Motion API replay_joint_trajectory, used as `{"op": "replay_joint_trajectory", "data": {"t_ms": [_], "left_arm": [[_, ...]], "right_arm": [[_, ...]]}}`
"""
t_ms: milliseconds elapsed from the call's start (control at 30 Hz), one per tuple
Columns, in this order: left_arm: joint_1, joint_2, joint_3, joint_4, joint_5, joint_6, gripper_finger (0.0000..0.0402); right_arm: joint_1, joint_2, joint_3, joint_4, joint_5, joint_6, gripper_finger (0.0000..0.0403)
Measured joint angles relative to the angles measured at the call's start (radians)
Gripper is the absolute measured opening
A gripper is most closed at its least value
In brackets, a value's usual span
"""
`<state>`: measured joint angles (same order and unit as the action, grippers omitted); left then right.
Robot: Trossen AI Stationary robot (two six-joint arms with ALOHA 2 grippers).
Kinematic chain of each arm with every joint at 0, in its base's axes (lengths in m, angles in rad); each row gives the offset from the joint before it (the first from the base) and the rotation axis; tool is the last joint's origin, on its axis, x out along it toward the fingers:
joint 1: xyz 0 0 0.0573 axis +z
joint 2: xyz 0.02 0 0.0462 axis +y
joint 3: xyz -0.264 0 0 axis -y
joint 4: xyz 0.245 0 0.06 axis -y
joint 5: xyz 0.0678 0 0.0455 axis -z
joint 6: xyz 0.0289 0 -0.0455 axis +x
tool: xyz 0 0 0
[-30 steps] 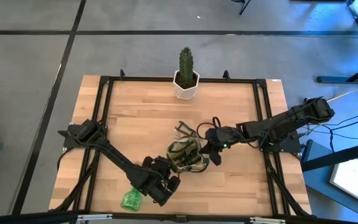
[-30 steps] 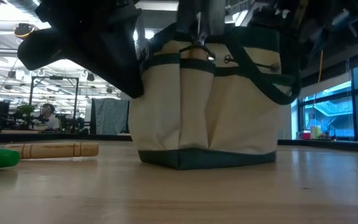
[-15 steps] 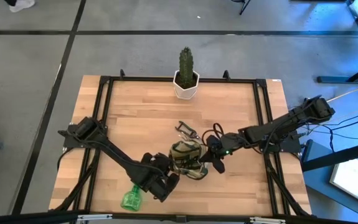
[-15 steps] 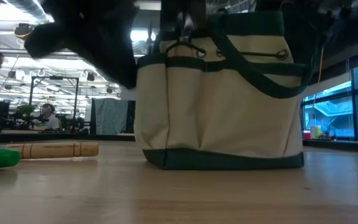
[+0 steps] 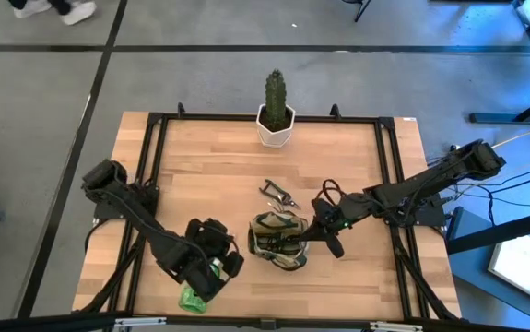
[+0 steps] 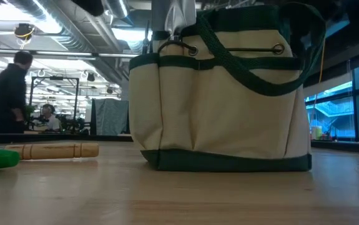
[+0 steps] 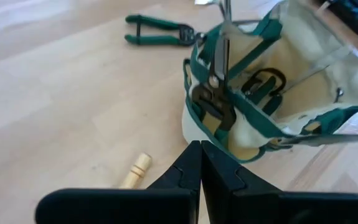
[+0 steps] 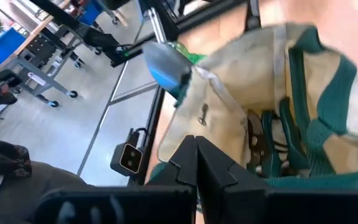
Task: Pick & Place Garden tools in Gardening bag
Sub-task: Put the green fruit pruner into the green gardening bag
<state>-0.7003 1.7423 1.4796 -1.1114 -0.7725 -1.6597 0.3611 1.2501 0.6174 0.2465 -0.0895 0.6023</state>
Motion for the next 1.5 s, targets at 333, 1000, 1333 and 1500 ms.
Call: {"op": "replay_joint_trajectory", "data": {"t_ms": [333, 1000, 1333, 1500], "left_arm": [[0.100, -0.068, 0.000, -0.009, 0.018, 0.187, 0.0004], [0.644, -0.161, 0.000, 0.321, 0.601, 1.189, 0.0003], [0.951, -0.108, 0.001, 0.324, 0.987, 1.676, 0.0004], [1.022, -0.033, 0.000, 0.302, 1.152, 1.889, 0.0011]], "right_arm": [[0.000, -0.103, 0.000, -0.011, 0.042, -0.042, 0.0051], [-0.001, -0.252, 0.000, -0.208, 0.294, -0.005, 0.0167], [-0.075, -0.252, 0.000, -0.277, 0.404, 0.144, 0.0167], [-0.126, -0.252, 0.000, -0.271, 0.404, 0.153, 0.0167]]}}
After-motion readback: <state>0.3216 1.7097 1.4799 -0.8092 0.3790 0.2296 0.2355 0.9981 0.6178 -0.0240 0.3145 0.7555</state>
